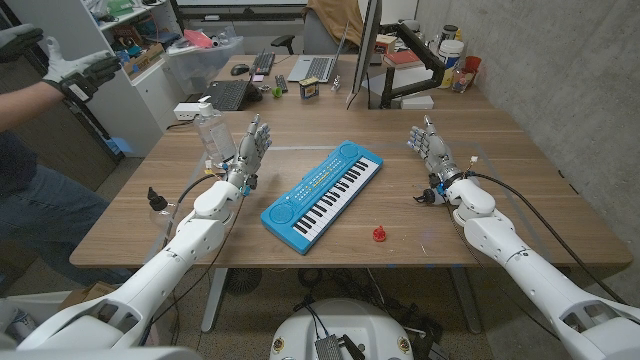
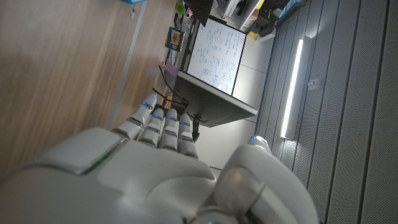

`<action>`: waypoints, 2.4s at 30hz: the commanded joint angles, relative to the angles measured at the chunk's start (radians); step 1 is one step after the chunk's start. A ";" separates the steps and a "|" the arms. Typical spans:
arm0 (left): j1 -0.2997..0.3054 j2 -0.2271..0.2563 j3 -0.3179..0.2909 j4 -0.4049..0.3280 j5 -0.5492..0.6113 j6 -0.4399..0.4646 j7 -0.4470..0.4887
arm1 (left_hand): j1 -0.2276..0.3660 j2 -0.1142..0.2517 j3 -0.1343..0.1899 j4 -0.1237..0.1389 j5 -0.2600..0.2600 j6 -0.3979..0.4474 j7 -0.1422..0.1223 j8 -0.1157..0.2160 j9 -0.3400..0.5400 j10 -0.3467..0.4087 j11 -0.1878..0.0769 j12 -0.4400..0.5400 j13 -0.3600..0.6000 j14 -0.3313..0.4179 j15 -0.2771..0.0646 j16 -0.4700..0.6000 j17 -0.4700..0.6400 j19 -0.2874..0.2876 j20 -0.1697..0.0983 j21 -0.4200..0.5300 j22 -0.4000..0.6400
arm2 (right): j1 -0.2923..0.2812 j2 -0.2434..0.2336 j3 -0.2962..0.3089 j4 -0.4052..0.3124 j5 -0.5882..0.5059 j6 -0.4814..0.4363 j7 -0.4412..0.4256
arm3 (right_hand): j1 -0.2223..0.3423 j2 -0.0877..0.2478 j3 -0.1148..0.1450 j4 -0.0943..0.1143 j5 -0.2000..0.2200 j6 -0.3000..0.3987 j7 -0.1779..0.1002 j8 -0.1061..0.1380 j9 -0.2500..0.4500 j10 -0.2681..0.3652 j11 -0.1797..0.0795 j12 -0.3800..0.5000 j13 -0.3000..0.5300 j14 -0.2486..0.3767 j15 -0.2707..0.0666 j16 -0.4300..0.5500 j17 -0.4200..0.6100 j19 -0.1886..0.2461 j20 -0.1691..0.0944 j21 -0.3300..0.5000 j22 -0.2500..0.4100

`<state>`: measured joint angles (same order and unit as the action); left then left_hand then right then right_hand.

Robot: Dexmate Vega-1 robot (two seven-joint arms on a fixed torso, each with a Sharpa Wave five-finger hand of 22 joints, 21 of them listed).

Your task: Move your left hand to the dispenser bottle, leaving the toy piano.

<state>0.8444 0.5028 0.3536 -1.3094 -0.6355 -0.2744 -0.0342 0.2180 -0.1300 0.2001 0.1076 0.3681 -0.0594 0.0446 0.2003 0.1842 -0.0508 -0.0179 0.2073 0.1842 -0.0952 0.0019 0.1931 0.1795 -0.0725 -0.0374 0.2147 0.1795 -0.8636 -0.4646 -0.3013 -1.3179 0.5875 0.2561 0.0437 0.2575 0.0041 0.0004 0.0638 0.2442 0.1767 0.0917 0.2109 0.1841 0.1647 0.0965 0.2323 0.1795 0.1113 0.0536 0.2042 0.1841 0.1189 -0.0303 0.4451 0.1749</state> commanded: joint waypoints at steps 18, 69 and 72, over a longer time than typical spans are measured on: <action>0.028 -0.041 -0.073 -0.049 0.082 0.060 -0.021 | 0.021 0.011 0.002 -0.004 0.010 0.010 -0.002 0.007 0.004 0.024 0.005 0.012 0.006 0.031 0.006 0.014 0.008 0.019 -0.022 0.010 0.004 | -0.068 0.258 0.301 -0.079 -0.322 -0.152 0.128 | 0.007 0.009 -0.002 0.005 0.005 0.038 -0.006 0.008 0.002 0.040 -0.001 0.007 0.004 0.035 -0.002 0.010 0.004 0.027 0.002 -0.001 0.005; 0.172 0.023 -0.153 -0.285 0.145 0.067 0.049 | 0.053 0.040 0.007 -0.016 0.014 0.005 -0.016 0.003 0.005 0.015 0.012 0.004 0.009 0.021 0.018 0.004 0.012 -0.003 -0.009 -0.002 0.007 | -0.084 0.354 0.390 -0.129 -0.453 -0.238 0.151 | -0.003 0.001 -0.016 0.005 0.002 0.056 -0.016 0.001 0.002 0.054 0.003 0.002 0.004 0.058 0.003 0.007 0.005 0.045 0.018 -0.017 0.007; 0.180 0.027 -0.158 -0.296 0.148 0.068 0.055 | 0.055 0.041 0.008 -0.016 0.014 0.005 -0.016 0.003 0.005 0.014 0.013 0.004 0.009 0.020 0.018 0.003 0.012 -0.003 -0.007 -0.002 0.007 | -0.085 0.354 0.391 -0.132 -0.456 -0.244 0.151 | -0.003 0.001 -0.017 0.005 0.002 0.058 -0.016 0.001 0.002 0.054 0.002 0.001 0.004 0.059 0.003 0.007 0.005 0.045 0.018 -0.018 0.007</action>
<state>0.9864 0.5190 0.2167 -1.5551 -0.4968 -0.1927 0.0049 0.2613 -0.0865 0.2053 0.0937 0.3773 -0.0553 0.0336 0.2002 0.1837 -0.0311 -0.0088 0.2148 0.1885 -0.0740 0.0130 0.2007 0.1886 -0.0653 -0.0337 0.2143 0.1839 -0.9405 -0.1163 0.0827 -1.4357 0.1434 0.0272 0.1973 0.2598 0.0067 -0.0123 0.0678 0.2433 0.2270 0.0768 0.2141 0.1836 0.2127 0.0983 0.2322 0.1789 0.1630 0.0587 0.2080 0.1837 0.1583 -0.0125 0.4288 0.1793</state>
